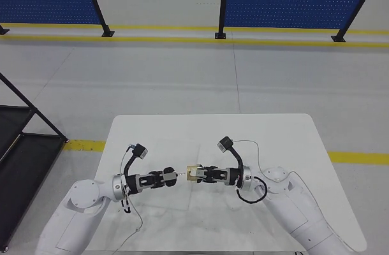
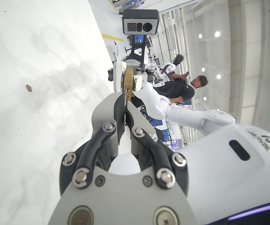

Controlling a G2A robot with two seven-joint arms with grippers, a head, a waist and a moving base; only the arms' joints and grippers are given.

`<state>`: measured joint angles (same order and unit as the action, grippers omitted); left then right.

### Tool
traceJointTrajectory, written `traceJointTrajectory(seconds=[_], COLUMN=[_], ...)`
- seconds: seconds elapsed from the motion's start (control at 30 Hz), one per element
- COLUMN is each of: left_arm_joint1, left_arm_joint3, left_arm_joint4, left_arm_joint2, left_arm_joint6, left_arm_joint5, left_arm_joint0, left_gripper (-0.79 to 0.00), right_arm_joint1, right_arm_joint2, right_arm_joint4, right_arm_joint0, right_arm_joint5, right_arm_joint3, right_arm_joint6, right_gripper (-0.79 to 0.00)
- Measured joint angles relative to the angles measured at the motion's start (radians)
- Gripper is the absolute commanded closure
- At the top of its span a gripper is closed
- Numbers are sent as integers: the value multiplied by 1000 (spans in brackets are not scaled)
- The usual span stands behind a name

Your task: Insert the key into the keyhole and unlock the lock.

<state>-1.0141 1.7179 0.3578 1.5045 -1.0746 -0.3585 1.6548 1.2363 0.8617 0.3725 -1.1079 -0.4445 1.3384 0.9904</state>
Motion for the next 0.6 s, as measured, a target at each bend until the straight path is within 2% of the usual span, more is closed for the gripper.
traceJointTrajectory(seconds=[0.6], left_arm_joint1=[6], left_arm_joint3=[-12], left_arm_joint4=[8], left_arm_joint2=[-19], left_arm_joint6=[-4], left_arm_joint5=[-4], left_arm_joint0=[-14], left_gripper=[0], right_arm_joint1=[4], right_arm_joint2=[-7], right_arm_joint4=[4], right_arm_joint0=[0], right_arm_joint5=[6], right_arm_joint3=[2], right_arm_joint6=[8], right_gripper=[0])
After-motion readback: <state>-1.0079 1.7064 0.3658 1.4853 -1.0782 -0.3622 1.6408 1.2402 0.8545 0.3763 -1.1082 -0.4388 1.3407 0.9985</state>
